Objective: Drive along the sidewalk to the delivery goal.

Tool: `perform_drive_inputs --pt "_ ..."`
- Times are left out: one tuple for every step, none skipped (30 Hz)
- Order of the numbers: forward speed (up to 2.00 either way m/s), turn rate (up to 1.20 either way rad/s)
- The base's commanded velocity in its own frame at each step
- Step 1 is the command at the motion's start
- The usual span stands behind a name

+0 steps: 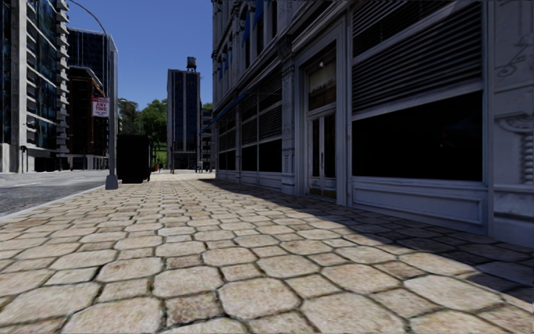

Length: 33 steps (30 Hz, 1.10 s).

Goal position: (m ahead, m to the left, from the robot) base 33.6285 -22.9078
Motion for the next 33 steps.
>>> perform_drive_inputs --pt "2.0 0.54" --pt "2.0 0.54" --pt "2.0 0.54" --pt "2.0 0.54" --pt "2.0 0.54" --pt "2.0 0.54" --pt "2.0 0.54" --pt "2.0 0.54" --pt "2.0 0.54" --pt "2.0 0.54" --pt "2.0 0.54" --pt "2.0 0.47" --pt "2.0 0.47" --pt "2.0 0.05" --pt "2.0 0.0" --pt "2.0 0.0" --pt "2.0 0.0" --pt "2.0 0.0" --pt "2.0 0.0" --pt "2.0 0.0" --pt "2.0 0.0" --pt "2.0 0.0" --pt "2.0 0.0" --pt "2.0 0.0" --pt "2.0 0.0" --pt "2.0 0.0" --pt "2.0 0.0" --pt "2.0 0.0" --pt "2.0 0.0" --pt "2.0 0.0" --pt "2.0 0.0" --pt "2.0 0.0" --pt "2.0 0.0"
